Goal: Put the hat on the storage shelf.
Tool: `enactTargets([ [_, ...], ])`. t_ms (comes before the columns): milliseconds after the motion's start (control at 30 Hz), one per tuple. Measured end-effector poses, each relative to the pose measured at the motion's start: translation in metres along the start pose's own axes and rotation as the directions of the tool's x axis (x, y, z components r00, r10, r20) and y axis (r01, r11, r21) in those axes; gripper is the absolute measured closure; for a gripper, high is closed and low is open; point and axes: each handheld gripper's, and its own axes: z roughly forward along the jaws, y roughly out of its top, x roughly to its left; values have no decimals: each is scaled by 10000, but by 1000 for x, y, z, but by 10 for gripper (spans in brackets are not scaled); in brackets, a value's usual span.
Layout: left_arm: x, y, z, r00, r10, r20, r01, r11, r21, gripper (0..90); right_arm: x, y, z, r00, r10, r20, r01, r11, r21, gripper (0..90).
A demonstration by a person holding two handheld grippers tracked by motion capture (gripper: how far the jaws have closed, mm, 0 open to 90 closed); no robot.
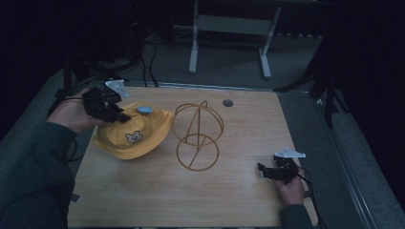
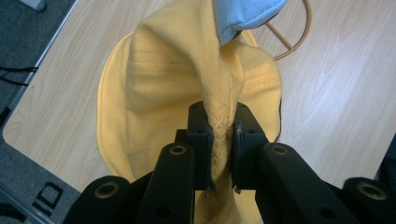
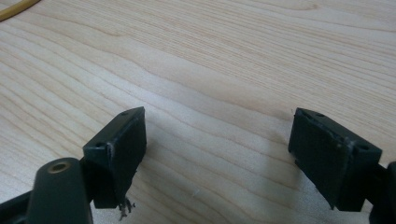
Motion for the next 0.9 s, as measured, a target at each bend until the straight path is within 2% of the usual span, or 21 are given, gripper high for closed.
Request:
enactTargets([
  [167,1,-3,-5,10000,-20,12,20,9999,-124,804,0,0,0,10000,-2,-2,2,10000,0,192],
  [533,11,-9,-19,9991,-401,109,408,9967,-704,805,0,0,0,10000,-1,-1,1,10000,-1,191],
  [900,12,-10,-34,9991,-425,75,431,9933,-1071,807,0,0,0,10000,-25,3,25,10000,-1,192],
])
